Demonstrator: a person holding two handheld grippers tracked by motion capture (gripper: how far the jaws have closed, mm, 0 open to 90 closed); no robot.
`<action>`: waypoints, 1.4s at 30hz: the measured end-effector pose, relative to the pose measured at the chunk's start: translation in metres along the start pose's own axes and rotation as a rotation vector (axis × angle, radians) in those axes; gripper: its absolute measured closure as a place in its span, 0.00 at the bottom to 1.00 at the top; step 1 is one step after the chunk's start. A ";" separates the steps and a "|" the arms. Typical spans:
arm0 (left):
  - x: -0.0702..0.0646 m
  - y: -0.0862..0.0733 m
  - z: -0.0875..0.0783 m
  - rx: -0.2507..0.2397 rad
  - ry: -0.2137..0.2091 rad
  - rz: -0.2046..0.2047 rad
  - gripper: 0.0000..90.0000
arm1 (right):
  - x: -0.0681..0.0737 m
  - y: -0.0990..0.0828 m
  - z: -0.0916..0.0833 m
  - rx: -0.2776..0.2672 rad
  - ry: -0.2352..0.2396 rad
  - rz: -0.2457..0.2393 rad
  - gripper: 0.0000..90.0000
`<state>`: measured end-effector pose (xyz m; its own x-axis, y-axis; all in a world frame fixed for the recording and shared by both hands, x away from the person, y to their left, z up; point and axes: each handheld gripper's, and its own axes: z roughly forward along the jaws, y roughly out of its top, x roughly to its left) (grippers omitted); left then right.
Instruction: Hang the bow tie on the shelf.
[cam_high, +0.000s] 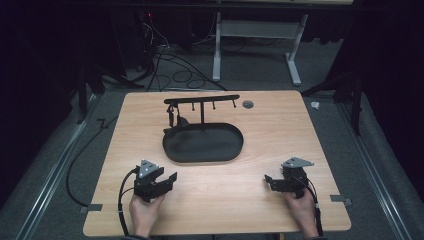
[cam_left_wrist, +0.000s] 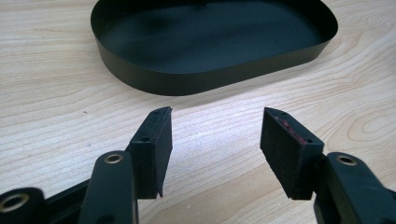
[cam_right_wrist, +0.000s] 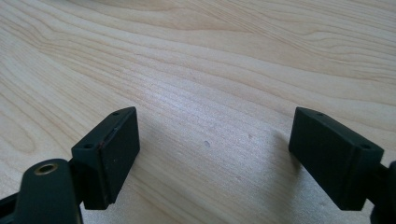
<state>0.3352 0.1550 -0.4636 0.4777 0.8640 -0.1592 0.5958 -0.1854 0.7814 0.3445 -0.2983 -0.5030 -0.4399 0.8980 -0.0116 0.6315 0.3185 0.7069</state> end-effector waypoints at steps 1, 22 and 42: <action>0.000 0.000 0.001 0.003 -0.002 -0.003 0.49 | 0.000 0.000 0.000 0.000 0.001 -0.001 0.19; -0.011 -0.004 0.035 0.074 0.042 0.062 0.49 | 0.000 0.000 0.000 0.000 0.000 0.000 0.19; -0.018 -0.018 0.053 0.066 0.087 0.115 0.43 | 0.000 0.000 0.000 0.000 0.001 -0.001 0.19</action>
